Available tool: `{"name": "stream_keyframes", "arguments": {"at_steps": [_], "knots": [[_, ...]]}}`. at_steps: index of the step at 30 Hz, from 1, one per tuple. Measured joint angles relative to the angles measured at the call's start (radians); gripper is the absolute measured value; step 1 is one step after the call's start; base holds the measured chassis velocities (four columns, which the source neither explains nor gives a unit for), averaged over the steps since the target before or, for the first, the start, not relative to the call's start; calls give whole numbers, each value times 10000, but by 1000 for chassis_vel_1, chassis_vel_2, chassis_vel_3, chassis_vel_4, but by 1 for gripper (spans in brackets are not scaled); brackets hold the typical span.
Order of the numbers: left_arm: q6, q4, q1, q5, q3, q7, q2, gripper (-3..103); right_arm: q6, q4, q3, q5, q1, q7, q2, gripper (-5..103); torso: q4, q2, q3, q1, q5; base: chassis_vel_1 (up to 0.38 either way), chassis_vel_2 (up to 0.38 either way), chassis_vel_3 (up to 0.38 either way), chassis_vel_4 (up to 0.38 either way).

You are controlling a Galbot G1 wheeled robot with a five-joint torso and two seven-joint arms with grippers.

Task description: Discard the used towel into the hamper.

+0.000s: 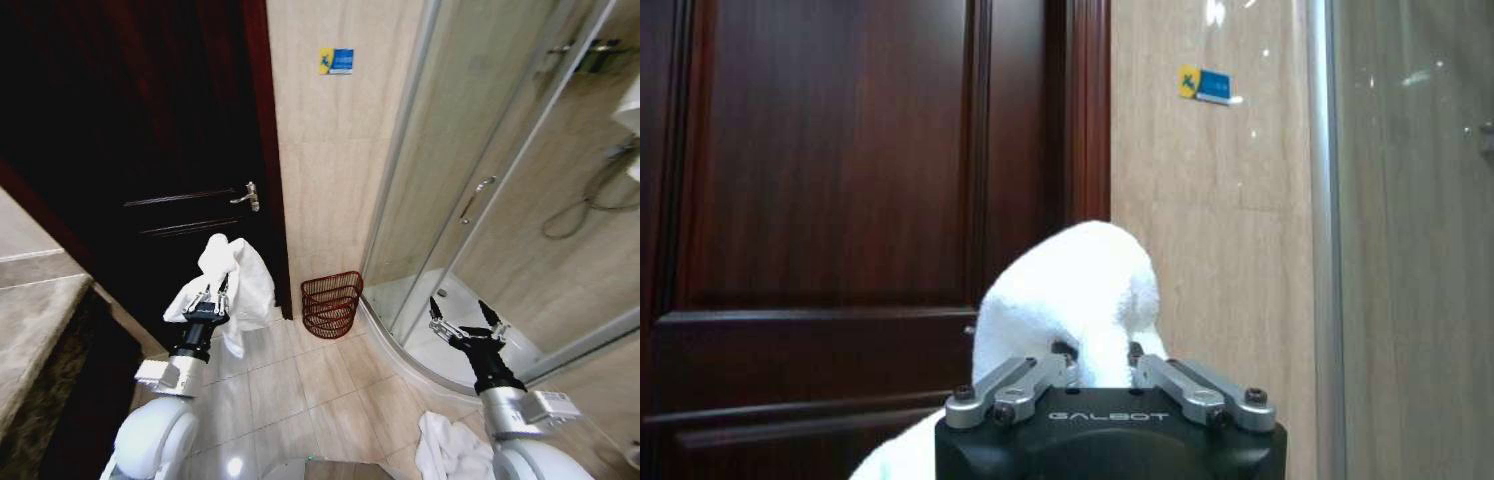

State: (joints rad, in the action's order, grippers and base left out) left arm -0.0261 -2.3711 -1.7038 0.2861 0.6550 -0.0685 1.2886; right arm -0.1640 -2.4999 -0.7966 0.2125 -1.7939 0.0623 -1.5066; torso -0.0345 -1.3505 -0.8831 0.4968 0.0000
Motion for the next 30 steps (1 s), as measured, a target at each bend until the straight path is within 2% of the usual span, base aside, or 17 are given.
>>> {"name": "stream_keyframes", "arguments": {"at_steps": [30], "knots": [[-197, 575, 184, -2, 10, -16, -129, 12, 38, -1, 82, -67, 130, 19, -113, 100, 4, 1649, 903, -748, 0, 0, 0, 0, 0]]}}
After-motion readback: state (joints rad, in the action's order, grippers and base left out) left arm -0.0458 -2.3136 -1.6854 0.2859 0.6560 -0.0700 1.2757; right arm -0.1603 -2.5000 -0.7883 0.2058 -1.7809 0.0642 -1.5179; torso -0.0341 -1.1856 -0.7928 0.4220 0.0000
